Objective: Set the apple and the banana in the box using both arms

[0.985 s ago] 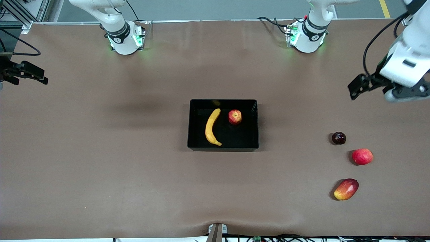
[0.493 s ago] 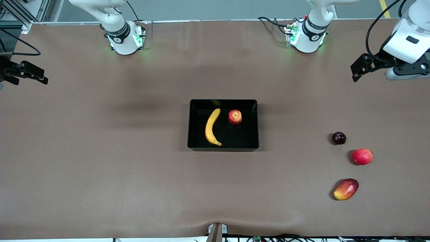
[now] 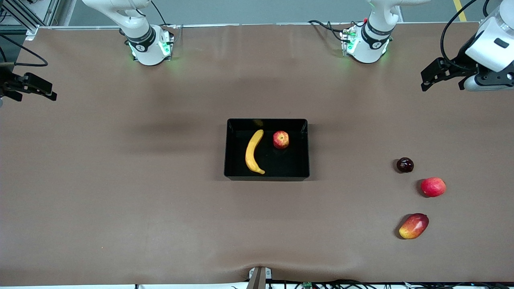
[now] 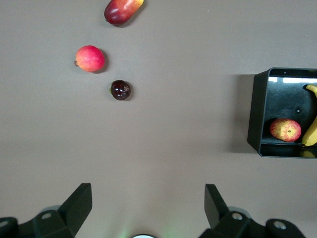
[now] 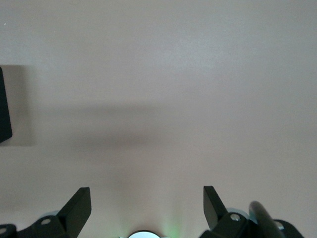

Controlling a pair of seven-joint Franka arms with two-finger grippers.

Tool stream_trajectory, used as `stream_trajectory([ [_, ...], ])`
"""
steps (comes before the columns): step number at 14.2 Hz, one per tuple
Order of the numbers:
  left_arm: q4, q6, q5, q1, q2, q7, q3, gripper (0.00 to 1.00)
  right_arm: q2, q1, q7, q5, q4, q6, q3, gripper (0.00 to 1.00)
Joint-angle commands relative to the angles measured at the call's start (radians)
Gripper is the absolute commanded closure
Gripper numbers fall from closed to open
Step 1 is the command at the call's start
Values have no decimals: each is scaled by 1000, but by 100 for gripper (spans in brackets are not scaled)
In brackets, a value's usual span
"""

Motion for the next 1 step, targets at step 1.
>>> stream_trajectory([
  [1, 12, -26, -15, -9, -15, 13, 15, 0, -3, -1, 0, -12, 11, -14, 1, 0],
])
